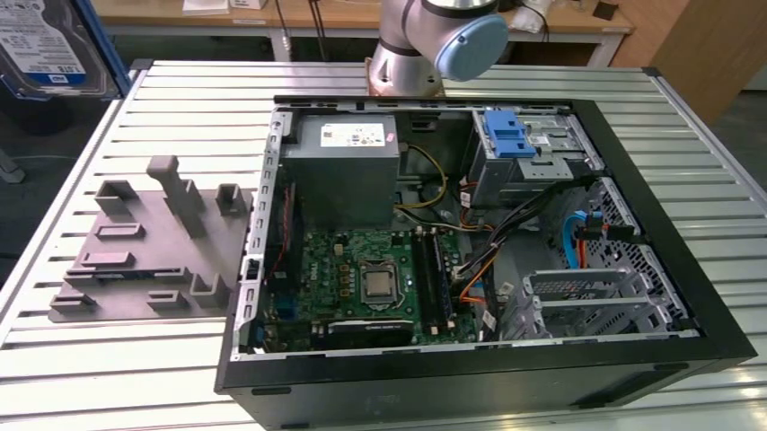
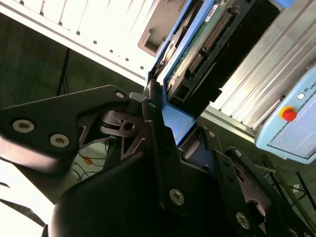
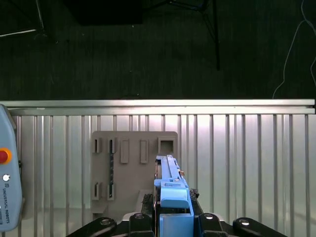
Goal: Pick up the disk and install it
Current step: 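Pick up the disk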
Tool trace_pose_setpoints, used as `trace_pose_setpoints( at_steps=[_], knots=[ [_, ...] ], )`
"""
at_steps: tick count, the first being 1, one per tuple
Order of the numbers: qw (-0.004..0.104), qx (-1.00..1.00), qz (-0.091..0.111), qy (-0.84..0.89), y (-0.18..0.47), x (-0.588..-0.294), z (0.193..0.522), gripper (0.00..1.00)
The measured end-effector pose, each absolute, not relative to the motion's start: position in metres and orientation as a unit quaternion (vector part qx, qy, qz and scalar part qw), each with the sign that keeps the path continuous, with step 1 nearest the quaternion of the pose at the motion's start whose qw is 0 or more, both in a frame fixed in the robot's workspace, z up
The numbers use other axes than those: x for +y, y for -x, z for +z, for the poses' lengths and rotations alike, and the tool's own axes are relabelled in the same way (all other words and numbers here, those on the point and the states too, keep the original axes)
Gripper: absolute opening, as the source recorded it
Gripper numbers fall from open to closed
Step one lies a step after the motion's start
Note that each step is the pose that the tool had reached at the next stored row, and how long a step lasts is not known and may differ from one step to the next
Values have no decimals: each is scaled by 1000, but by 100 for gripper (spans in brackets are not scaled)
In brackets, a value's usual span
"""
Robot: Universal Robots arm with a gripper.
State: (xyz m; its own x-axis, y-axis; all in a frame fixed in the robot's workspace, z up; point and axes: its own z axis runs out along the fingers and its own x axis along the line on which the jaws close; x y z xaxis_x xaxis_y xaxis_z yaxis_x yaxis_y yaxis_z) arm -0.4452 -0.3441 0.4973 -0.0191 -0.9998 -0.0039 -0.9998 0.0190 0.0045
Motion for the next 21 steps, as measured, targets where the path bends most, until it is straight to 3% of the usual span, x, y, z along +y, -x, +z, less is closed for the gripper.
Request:
trace_pose_setpoints(
  at_steps=[21],
  knots=[
    [2, -714, -5, -700, 410, -362, 497, 36]
  ],
)
